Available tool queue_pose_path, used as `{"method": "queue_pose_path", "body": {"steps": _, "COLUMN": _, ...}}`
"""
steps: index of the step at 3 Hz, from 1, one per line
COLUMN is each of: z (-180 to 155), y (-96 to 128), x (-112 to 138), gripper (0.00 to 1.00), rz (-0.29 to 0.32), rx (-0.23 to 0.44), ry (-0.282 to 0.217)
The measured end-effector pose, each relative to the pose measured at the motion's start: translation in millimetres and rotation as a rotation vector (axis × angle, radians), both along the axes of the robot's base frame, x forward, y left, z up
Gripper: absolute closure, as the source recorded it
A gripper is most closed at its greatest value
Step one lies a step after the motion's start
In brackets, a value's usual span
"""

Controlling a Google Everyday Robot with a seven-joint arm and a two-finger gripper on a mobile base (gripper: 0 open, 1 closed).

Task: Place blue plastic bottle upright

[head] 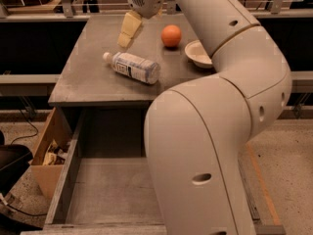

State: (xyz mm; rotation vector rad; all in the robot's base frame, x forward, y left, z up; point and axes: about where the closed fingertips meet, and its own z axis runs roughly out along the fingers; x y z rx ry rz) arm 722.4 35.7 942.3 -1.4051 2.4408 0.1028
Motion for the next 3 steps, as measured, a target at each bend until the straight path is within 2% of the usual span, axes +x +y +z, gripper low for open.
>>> {"method": "queue_pose_path", "body": {"steps": 1, "z": -19.5, "y": 10.2, "x": 6.4, "gripper": 0.0, "rz": -0.013, "rx": -0.021, "ry": 0.037}}
{"method": "queue_pose_path", "body": {"steps": 2, "z": -38.2, "y": 11.1, "x": 12.0, "gripper": 0.0, "rz": -0.063, "rx": -0.056, "ry": 0.069}}
{"method": "queue_pose_path", "body": {"steps": 3, "z": -48.5, "y": 15.8, "x": 13.0, "gripper": 0.0, "rz": -0.079, "rx": -0.089, "ry": 0.085}}
